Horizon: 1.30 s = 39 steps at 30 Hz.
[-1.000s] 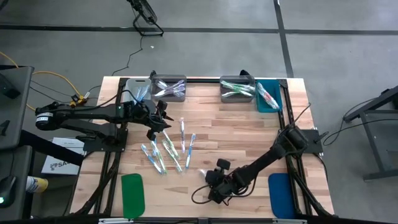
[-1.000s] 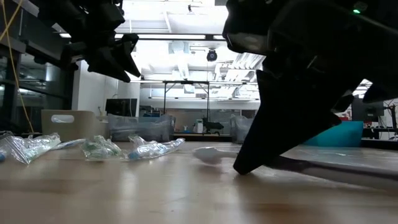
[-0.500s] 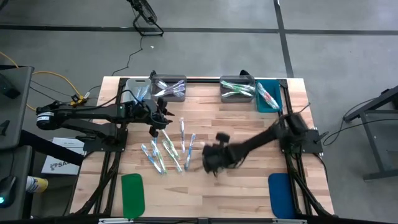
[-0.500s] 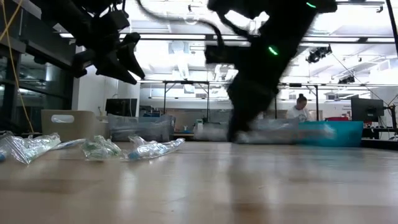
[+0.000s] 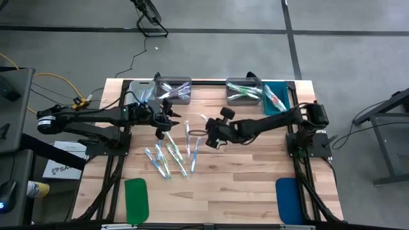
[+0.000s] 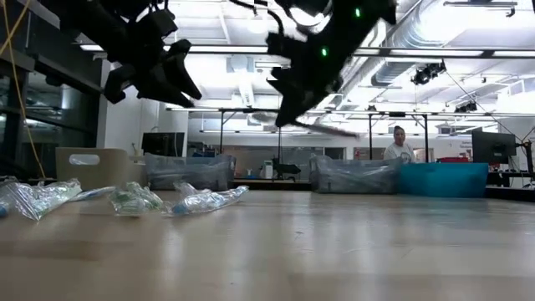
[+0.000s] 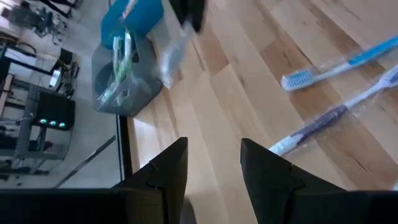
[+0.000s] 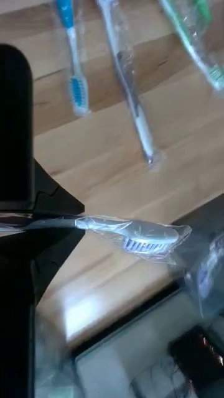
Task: Pick & Place Toothbrushes
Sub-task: Put the violet toothbrush into the left black bin
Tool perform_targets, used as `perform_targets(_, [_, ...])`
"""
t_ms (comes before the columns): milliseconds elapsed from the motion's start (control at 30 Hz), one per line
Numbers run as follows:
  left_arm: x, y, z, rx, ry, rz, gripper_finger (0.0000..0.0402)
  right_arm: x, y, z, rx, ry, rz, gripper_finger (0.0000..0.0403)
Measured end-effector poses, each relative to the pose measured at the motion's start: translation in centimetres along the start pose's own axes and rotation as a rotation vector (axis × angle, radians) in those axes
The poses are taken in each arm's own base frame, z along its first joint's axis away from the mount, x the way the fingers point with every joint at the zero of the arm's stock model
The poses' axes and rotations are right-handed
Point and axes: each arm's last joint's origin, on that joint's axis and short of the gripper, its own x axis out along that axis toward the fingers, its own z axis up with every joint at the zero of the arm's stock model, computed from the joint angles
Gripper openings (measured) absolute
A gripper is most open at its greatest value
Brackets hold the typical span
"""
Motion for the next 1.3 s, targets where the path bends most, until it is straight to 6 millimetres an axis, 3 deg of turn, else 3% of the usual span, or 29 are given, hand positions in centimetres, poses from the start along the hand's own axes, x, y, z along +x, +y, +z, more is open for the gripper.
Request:
perform_targets(133, [0.8,-0.2,-1.9,-0.058,-0.046,-0.001,0.0142,1.5,-2.2,-1.7,0.104,-0.143,0.056,0.0017])
perform_targets(267, [1.2,-0.3,-3.5,-0.122,-0.119,0.025,0.0142,1.7,-4.3,-3.6,0.174,-0.314,0.062,0.0017])
perform_targets(533, [1.5,1.0,-3.4,-0.130,-0.318,0.153,0.0142,3.4,-7.1,-4.8,0.258,-0.670,0.220,0.0017])
perform_targets(767, [3.4,1.4,-3.1,-0.156,-0.423,0.193,0.0142,4.7,-7.4,-2.7,0.205,-0.910,0.365,0.0017])
perform_targets(1033, [5.2,1.6,-3.0,-0.272,-0.529,0.200,0.0142,3.6,-8.1,0.2,0.102,-1.099,0.439,0.0017])
perform_targets(1300, [6.0,2.7,-2.2,-0.377,-0.620,0.169,0.0142,3.5,-9.1,2.7,-0.011,-1.172,0.498,0.0017])
